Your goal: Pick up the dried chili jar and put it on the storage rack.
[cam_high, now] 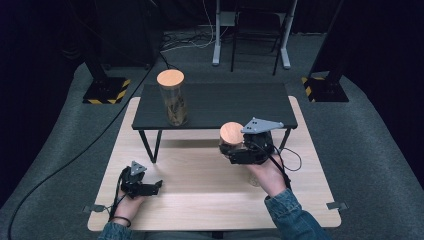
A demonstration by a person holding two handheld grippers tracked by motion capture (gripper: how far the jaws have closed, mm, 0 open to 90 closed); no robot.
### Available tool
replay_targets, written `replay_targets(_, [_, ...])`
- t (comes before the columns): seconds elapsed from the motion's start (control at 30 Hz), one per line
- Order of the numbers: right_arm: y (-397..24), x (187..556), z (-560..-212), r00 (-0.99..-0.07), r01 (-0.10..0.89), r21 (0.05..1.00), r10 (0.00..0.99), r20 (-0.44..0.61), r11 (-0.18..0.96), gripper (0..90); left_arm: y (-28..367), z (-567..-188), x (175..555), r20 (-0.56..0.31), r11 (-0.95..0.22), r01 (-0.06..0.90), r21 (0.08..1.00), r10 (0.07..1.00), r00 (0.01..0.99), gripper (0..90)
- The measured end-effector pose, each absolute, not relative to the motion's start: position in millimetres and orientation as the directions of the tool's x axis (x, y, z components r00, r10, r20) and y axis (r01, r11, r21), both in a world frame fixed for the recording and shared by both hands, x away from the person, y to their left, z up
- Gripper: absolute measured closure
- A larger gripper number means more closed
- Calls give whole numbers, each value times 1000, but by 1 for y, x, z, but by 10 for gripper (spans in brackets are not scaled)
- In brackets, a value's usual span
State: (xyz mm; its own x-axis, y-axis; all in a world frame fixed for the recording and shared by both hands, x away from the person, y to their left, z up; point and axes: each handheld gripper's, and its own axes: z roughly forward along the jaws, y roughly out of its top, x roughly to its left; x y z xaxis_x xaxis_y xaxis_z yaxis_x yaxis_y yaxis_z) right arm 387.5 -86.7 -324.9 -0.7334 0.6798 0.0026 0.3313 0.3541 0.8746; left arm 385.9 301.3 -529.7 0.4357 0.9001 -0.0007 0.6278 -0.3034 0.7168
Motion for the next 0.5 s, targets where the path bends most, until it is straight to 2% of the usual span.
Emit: replay_targets(0.5, [-79, 400, -294, -729, 298, 883, 684, -35, 363, 250, 301, -530, 386, 0, -304, 628, 717, 900, 436, 26])
